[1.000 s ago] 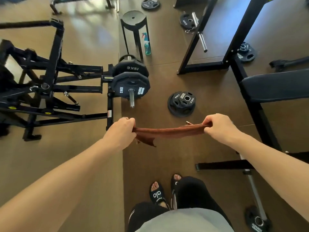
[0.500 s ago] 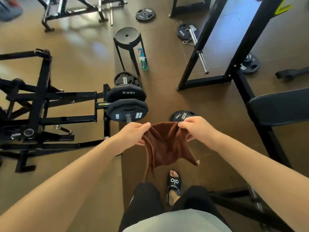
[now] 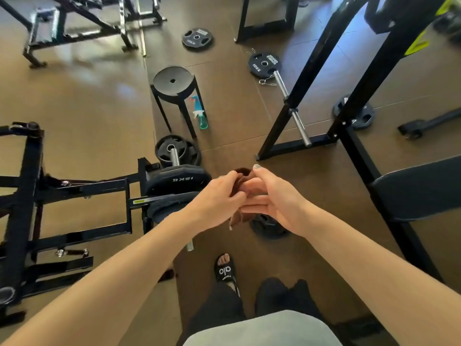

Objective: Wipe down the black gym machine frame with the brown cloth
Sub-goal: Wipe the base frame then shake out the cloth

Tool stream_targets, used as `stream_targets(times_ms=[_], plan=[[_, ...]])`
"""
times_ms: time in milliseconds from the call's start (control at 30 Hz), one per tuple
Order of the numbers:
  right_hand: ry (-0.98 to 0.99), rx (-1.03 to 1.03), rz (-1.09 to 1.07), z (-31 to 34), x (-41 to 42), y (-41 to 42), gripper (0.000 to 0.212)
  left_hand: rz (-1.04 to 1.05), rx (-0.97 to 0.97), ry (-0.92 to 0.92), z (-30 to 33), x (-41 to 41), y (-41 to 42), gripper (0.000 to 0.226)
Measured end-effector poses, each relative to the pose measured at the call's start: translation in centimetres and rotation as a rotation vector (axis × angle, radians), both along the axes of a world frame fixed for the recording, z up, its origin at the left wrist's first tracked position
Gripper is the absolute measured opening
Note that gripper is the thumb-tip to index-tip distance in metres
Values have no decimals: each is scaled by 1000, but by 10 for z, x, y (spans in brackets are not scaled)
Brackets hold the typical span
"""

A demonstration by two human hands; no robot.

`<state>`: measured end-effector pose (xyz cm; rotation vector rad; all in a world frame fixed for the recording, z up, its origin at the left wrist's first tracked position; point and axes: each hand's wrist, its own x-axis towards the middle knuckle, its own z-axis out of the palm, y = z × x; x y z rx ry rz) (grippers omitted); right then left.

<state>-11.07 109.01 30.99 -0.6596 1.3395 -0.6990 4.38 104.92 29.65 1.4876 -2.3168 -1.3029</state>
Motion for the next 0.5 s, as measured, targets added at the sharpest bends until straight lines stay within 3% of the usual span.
stream_targets(times_ms=[67,133,200,267,433,500], plan=[[97,-34,-19,0,-7,-28,39,-85,5,-45,10,0,-36,7],[282,-105,8,-6,-21,-51,20,-176,-23,-100,21,-1,-69,10],[504,-233,167,-13,-40,-71,38,-272,-58,-144,31,-2,-98,15],[595,-327,343,-17,-52,-92,55,-351,-89,-168,39,-6,-122,16],[778,-401,627,-42,-80,-150,34,-369,-136,-167,49,-21,-165,14],[814,-448,626,-47,-97,-168,30,-348,-140,-174,49,-24,-182,12]])
